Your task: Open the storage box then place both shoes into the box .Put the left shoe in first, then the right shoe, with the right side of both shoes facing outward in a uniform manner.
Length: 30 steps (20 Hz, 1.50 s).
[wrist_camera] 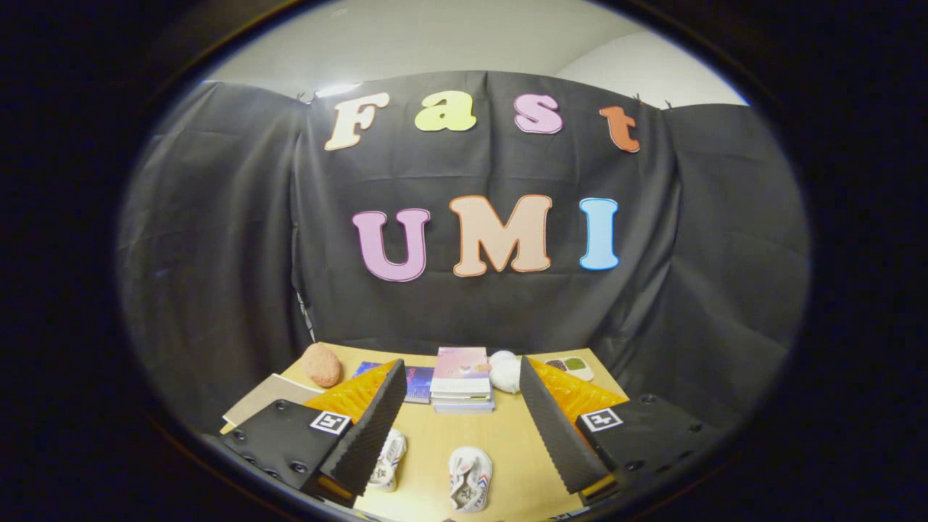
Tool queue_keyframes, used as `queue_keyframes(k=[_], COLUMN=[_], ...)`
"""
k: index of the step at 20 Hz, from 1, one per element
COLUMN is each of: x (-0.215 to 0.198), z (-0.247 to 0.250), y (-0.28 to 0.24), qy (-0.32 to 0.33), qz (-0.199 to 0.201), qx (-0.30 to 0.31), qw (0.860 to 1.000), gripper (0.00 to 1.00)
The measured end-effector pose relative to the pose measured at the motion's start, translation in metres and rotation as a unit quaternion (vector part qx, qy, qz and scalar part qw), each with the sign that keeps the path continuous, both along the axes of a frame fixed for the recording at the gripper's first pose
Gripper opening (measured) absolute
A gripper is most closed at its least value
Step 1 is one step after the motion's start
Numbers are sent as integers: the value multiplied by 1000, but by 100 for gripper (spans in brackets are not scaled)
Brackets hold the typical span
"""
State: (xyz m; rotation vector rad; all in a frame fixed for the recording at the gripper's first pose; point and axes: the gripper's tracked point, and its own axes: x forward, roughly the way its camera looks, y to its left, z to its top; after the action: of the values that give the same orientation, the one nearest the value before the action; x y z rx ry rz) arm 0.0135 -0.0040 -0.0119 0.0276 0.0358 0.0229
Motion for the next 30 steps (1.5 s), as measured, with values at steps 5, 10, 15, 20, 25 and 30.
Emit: queue_keyframes(k=[5,10,15,20,25,30], x=[-3,-14,-28,-33,-20,2], z=[-8,-16,-43,-87,-150,-218], y=[0,18,39,69,106,167], qy=[-2,-15,-11,2,23,41], qz=[-2,32,69,101,106,86], qx=[9,80,156,262,409,547], qw=[1000,996,985,960,906,831], gripper=[99,99,97,100,99,98])
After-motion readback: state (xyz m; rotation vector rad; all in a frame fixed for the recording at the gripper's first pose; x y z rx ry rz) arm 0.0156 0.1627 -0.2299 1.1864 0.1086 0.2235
